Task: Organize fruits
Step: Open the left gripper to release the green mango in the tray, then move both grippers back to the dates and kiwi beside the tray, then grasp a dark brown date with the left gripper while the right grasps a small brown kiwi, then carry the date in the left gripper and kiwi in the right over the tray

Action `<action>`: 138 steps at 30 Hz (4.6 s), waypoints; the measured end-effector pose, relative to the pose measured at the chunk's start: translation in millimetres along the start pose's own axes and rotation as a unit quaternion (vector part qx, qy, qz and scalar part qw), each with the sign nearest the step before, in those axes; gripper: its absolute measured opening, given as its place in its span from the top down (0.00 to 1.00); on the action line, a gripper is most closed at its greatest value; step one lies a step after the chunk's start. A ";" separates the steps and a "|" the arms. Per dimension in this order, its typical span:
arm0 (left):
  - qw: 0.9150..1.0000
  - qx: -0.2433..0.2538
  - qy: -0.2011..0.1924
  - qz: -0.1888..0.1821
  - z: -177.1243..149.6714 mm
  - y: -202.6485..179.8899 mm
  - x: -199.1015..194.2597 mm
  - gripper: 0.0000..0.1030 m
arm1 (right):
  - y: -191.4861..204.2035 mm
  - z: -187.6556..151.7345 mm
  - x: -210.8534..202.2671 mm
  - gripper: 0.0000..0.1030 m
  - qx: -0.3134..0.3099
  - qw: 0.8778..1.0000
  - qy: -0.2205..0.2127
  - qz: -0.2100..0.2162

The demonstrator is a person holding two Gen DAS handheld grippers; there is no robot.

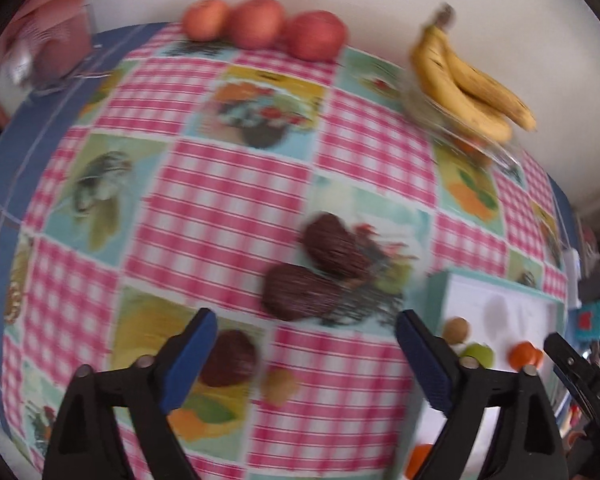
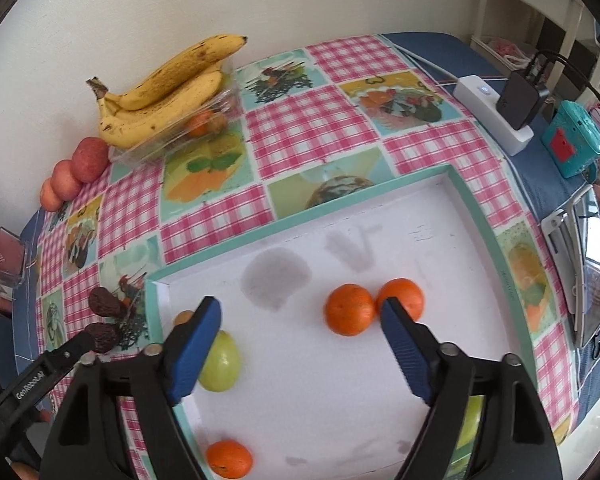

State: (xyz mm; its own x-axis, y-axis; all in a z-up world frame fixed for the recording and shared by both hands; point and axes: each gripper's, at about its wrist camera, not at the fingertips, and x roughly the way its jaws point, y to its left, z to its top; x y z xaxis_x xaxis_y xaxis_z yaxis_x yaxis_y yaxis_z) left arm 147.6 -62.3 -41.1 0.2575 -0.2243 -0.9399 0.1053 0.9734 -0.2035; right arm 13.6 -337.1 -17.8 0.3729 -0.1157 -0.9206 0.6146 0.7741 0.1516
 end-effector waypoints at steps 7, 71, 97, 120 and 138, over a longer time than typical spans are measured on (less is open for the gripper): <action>0.999 -0.021 -0.029 0.031 5.2 34.1 -16.2 0.00 | 32.7 -5.8 0.8 0.12 -0.017 1.000 -0.013 0.016; 0.999 0.028 0.030 0.010 -15.1 40.3 15.2 0.43 | 111.1 -59.3 12.3 0.12 -0.103 0.994 0.029 0.024; 0.996 -0.083 -0.028 -0.012 -1.9 96.7 -19.9 0.63 | 152.5 -72.2 16.6 0.12 -0.167 0.985 0.007 0.034; 0.993 -0.109 -0.030 -0.031 1.7 115.0 -24.3 0.63 | 211.5 -117.0 62.5 0.73 -0.262 0.961 0.066 0.065; 0.994 -0.093 -0.043 -0.035 2.6 103.8 -35.7 0.63 | 179.8 -91.0 30.4 0.75 -0.219 0.973 0.033 0.056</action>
State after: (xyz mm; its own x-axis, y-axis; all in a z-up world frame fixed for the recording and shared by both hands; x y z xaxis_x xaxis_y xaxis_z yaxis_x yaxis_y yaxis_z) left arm 151.8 46.7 -28.0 0.3383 -0.2874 -0.8961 -0.0513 0.9452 -0.3226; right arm 72.2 -144.8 -51.2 0.3656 0.0129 -0.9307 0.2114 0.9726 0.0966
